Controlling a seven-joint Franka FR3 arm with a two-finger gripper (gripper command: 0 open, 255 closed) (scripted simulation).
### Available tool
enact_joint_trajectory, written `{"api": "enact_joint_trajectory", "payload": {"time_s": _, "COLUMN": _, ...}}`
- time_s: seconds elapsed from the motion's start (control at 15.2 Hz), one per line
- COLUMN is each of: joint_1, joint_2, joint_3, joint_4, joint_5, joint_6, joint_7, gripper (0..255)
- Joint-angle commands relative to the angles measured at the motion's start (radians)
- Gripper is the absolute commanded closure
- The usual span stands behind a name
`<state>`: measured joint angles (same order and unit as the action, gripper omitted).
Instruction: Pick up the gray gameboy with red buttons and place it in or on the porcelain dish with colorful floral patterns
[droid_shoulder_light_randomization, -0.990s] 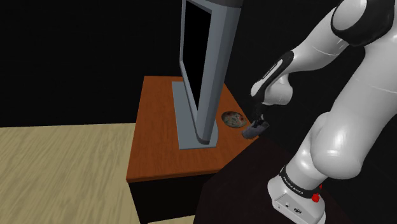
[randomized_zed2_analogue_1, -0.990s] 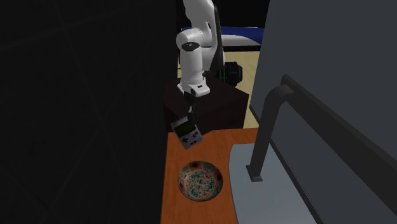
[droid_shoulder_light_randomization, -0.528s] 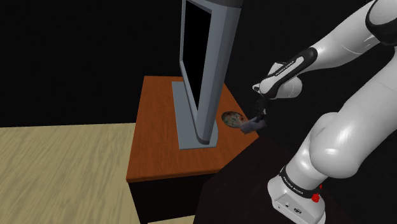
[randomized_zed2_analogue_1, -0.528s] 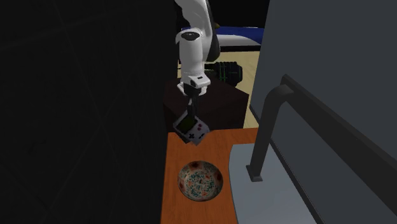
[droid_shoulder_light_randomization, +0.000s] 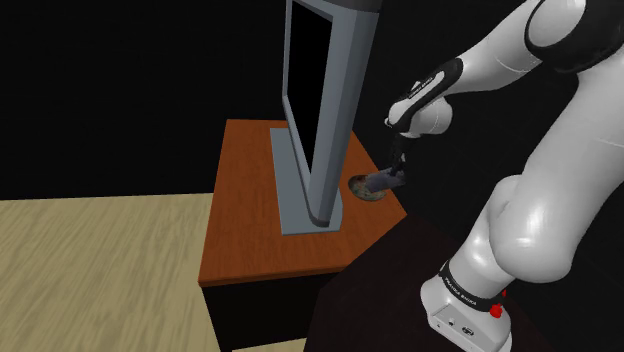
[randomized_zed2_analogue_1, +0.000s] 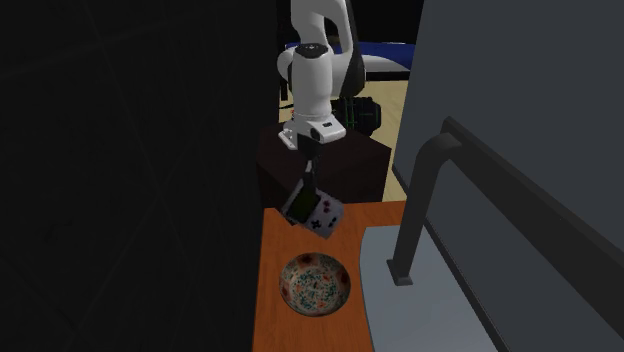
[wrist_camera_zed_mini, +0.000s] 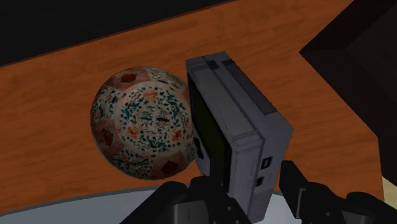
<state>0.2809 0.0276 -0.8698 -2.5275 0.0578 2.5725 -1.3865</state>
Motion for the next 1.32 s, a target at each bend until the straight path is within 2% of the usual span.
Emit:
{"api": "enact_joint_trajectory", "payload": {"time_s": 0.0, "joint_1": 0.004, "joint_2": 0.067, "joint_3": 0.016, "joint_4": 0.089, "joint_5": 0.094, "joint_6": -0.049, "joint_7": -0.047, "gripper": 255}}
{"api": "enact_joint_trajectory", "payload": {"time_s": 0.26, "joint_1": -0.032, "joint_2": 0.203, "joint_3": 0.069, "joint_4": 0.271, "joint_5": 0.221, "joint_6": -0.143, "joint_7": -0.106, "gripper": 255}}
{"api": "enact_joint_trajectory", "payload": {"time_s": 0.59, "joint_1": -0.101, "joint_2": 0.358, "joint_3": 0.129, "joint_4": 0.51, "joint_5": 0.312, "joint_6": -0.269, "joint_7": -0.128, "gripper": 255}}
{"api": "enact_joint_trajectory", "payload": {"time_s": 0.99, "joint_1": -0.131, "joint_2": 0.415, "joint_3": 0.167, "joint_4": 0.498, "joint_5": 0.368, "joint_6": -0.212, "joint_7": -0.165, "gripper": 255}}
{"api": "enact_joint_trajectory", "payload": {"time_s": 1.06, "joint_1": -0.125, "joint_2": 0.402, "joint_3": 0.159, "joint_4": 0.498, "joint_5": 0.356, "joint_6": -0.222, "joint_7": -0.158, "gripper": 255}}
{"api": "enact_joint_trajectory", "payload": {"time_s": 1.12, "joint_1": -0.125, "joint_2": 0.402, "joint_3": 0.159, "joint_4": 0.498, "joint_5": 0.356, "joint_6": -0.222, "joint_7": -0.158, "gripper": 0}}
{"api": "enact_joint_trajectory", "payload": {"time_s": 1.25, "joint_1": 0.081, "joint_2": 0.421, "joint_3": 0.046, "joint_4": 0.39, "joint_5": 0.213, "joint_6": -0.084, "joint_7": 0.158, "gripper": 0}}
